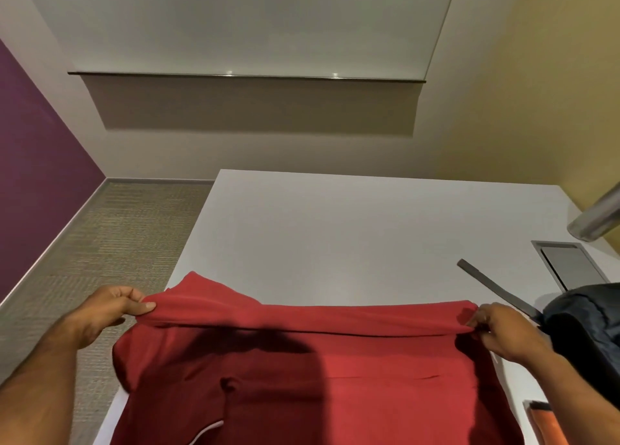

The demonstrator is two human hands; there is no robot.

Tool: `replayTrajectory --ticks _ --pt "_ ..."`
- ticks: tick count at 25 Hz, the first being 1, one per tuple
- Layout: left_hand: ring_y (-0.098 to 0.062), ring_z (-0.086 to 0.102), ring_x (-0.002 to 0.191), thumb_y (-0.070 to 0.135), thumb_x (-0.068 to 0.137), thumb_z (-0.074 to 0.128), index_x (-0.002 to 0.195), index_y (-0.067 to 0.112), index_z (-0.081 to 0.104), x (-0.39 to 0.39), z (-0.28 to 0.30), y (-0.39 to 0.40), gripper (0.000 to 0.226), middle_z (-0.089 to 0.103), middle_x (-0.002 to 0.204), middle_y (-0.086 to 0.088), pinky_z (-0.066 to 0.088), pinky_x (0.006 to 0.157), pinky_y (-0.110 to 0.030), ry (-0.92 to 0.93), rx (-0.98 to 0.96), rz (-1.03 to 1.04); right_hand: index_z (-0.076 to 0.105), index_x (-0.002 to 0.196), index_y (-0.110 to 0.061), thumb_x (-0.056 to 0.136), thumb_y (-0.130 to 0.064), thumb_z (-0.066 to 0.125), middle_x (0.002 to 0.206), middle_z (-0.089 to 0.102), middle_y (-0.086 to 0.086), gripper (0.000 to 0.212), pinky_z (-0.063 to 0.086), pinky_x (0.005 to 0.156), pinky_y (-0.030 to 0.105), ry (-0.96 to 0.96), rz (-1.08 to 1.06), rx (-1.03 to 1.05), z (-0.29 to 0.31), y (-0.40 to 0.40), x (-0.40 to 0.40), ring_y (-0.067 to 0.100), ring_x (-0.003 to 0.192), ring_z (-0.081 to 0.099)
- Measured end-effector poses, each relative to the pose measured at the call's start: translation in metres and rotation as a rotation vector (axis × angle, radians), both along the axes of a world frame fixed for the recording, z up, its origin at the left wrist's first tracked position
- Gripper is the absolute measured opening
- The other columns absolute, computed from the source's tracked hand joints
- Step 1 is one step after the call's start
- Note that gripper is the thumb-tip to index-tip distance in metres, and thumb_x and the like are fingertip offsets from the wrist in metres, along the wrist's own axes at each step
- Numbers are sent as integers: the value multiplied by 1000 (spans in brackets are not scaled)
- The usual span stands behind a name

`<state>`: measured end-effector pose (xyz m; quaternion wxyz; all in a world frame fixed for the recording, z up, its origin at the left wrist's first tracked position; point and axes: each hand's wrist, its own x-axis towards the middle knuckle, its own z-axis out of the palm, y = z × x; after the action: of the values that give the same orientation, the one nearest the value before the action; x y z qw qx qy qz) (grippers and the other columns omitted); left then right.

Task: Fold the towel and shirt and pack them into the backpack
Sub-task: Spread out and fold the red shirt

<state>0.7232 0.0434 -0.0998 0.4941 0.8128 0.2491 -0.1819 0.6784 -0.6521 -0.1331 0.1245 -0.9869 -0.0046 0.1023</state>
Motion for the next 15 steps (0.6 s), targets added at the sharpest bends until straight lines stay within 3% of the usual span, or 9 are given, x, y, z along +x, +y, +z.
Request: replayTrajectory --ticks 3,7,10,12,15 --pt "-20 50 69 2 73 77 69 9 60 -21 -1 -1 19 59 67 -4 34 70 -32 24 -31 -17 77 73 -32 66 -3 74 76 75 -7 30 51 67 29 2 -22 -47 0 5 -14 26 79 71" --pt "-17 42 59 -2 68 78 64 10 55 -42 -8 -1 26 51 62 -7 29 60 -29 66 -48 -34 74 79 -32 64 4 71 75 75 -4 40 35 54 14 -41 -23 -45 -12 5 -28 27 71 71" --pt "-16 41 55 -4 64 80 64 7 59 -51 -16 1 24 50 60 -9 28 56 -26 115 -11 -55 74 78 -31 65 -3 73 70 73 -3 31 45 52 25 -56 22 -103 -20 7 -39 28 67 69" --pt "-16 41 52 -7 62 81 65 5 61 -57 -22 1 23 52 58 -9 27 53 -24 153 23 -73 76 82 -34 66 -12 76 76 74 -2 27 56 58 36 -34 26 -183 -27 7 -45 27 70 70" --pt "-17 44 52 -10 61 84 64 3 64 -64 -33 2 24 55 55 -9 26 49 -20 191 104 -110 79 83 -35 61 -21 81 81 76 -3 26 58 58 38 -3 71 -257 -37 9 -57 24 70 70"
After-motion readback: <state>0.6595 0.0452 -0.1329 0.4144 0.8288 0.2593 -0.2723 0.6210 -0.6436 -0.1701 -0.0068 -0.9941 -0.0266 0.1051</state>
